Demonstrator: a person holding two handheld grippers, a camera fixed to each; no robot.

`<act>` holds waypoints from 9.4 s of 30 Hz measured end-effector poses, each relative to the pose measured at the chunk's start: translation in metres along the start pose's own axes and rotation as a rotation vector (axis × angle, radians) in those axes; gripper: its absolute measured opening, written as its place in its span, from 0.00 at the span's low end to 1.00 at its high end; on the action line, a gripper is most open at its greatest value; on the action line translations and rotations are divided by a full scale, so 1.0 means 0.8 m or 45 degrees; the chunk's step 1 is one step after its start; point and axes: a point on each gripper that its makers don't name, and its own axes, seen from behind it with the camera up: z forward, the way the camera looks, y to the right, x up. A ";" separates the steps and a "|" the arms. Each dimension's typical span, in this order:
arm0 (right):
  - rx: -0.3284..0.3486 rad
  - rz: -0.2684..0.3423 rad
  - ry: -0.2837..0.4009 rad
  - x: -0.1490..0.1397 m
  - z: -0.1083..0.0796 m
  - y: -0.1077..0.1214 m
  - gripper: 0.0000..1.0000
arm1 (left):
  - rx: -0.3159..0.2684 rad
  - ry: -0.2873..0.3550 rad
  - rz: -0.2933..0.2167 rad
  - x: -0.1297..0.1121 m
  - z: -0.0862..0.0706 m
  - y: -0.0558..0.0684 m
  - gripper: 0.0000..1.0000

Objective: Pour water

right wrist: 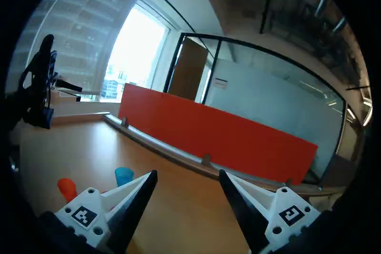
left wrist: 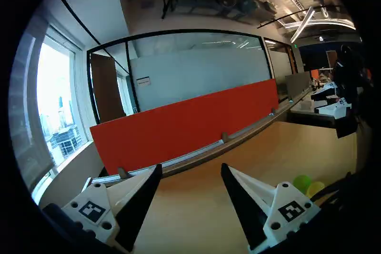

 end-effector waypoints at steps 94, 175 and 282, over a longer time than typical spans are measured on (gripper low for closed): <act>0.485 -0.074 -0.406 -0.157 0.046 -0.126 1.00 | -0.605 -0.335 0.133 -0.148 0.148 0.131 0.91; 0.680 0.041 -0.664 -0.254 0.039 -0.219 1.00 | -0.720 -0.409 0.209 -0.202 0.179 0.166 0.92; 0.649 0.057 -0.311 -0.163 0.055 -0.172 0.94 | -0.793 -0.547 0.208 -0.261 0.230 0.208 0.92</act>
